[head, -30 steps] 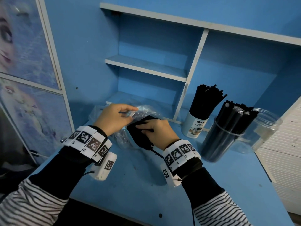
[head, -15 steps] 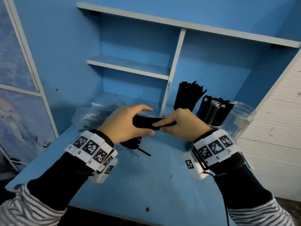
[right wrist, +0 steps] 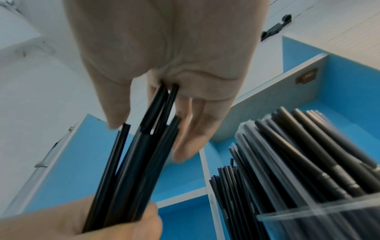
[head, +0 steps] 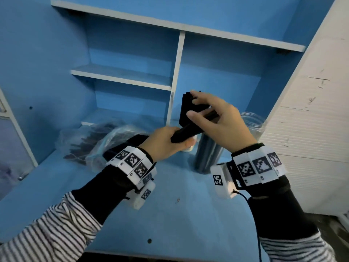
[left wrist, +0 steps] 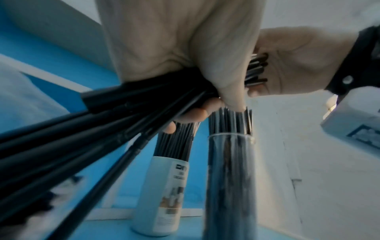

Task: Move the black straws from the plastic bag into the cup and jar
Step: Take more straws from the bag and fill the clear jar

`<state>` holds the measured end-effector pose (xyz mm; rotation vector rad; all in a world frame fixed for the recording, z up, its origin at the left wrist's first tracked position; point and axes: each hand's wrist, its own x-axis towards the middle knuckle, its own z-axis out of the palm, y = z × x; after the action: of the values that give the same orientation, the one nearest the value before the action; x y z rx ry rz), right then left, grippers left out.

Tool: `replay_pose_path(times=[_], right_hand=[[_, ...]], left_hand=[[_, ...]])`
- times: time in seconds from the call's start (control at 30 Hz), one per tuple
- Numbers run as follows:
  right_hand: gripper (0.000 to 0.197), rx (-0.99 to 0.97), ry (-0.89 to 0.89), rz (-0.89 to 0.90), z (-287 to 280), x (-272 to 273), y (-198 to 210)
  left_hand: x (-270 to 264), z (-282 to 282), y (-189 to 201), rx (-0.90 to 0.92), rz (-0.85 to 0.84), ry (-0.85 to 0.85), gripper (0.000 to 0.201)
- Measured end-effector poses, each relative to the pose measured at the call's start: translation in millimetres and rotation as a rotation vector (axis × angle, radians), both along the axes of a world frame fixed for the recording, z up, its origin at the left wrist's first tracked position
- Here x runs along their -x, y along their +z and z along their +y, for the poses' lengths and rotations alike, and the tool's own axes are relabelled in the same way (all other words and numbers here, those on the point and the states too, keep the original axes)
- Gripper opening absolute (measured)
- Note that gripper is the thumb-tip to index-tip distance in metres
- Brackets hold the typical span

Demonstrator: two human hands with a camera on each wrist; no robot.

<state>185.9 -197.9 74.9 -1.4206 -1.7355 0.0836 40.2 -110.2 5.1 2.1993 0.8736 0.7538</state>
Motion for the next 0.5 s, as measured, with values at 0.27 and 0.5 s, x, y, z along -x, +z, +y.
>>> replay_pose_path(times=[0.27, 0.5], right_hand=[[0.032, -0.283, 0.027, 0.101, 10.4, 17.1, -9.3], [0.053, 0.001, -0.006, -0.013, 18.4, 7.5, -43.2]], left_hand=[[-27.0, -20.1, -4.1, 0.297, -0.244, -0.111, 0.036], [-26.3, -12.4, -28.6, 0.382, -0.017, -0.113, 0.026]])
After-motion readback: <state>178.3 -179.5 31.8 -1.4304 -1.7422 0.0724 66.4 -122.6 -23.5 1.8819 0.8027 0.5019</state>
